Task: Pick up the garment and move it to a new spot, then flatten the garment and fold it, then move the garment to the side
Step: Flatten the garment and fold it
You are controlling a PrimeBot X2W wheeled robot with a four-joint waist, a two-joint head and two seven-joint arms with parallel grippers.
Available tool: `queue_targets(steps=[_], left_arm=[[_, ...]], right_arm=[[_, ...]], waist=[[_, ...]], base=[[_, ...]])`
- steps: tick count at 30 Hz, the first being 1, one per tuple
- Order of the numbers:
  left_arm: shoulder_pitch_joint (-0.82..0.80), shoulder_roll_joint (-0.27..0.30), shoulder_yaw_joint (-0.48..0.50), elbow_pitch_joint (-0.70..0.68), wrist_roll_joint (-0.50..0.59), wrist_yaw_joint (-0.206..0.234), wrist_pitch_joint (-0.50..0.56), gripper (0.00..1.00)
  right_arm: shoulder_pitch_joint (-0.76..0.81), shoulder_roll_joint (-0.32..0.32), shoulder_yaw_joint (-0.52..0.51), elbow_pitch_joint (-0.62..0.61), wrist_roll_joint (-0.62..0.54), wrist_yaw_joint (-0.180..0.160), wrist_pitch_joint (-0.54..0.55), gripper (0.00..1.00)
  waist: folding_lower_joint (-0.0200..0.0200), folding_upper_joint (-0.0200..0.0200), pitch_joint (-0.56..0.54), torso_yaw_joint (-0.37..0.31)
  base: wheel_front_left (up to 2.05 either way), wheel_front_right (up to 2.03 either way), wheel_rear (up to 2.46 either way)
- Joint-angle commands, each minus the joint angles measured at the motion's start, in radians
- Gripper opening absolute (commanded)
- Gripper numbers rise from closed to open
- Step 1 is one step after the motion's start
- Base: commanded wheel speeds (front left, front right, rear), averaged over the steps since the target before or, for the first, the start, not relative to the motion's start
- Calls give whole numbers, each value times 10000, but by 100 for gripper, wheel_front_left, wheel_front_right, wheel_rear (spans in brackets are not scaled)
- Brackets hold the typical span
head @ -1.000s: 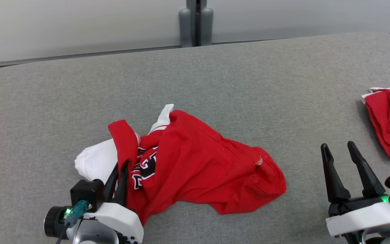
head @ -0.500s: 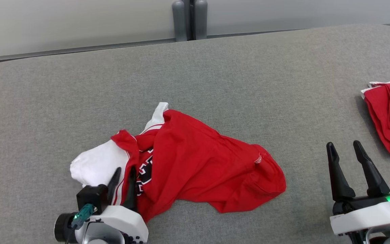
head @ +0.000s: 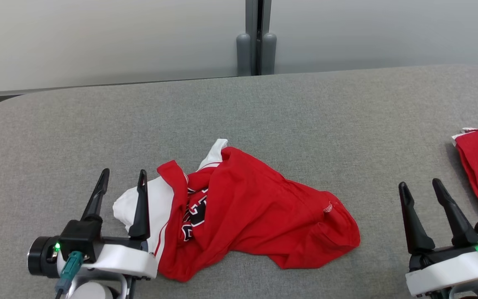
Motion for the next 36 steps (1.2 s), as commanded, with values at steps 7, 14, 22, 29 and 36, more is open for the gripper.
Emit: queue_targets(steps=[7, 14, 22, 29, 36], left_arm=[[864, 633, 259, -43, -236, -121, 51, 100], [1472, 808, 293, -153, -643, -286, 155, 100], [1587, 785, 253, -252, -749, -258, 167, 100], [1489, 833, 223, -283, -733, -299, 137, 100], [1033, 771, 176, -494, -527, -410, 29, 100]], right_arm=[[496, -112, 299, -110, -197, 0, 323, 100], [1029, -73, 353, -276, -247, 0, 643, 100], [1134, -74, 315, -433, -252, 0, 818, 100], [1148, -56, 268, -441, -246, 0, 843, 100], [1022, -200, 847, 130, 90, 0, 896, 100]], waist=[[0, -1, -718, 57], [0, -1, -1143, 142], [0, -1, -1212, 180], [0, -1, -1176, 219], [0, -1, -868, 679]], base=[[0, 0, 0], [0, 0, 0], [0, 0, 0], [0, 0, 0], [0, 0, 0]])
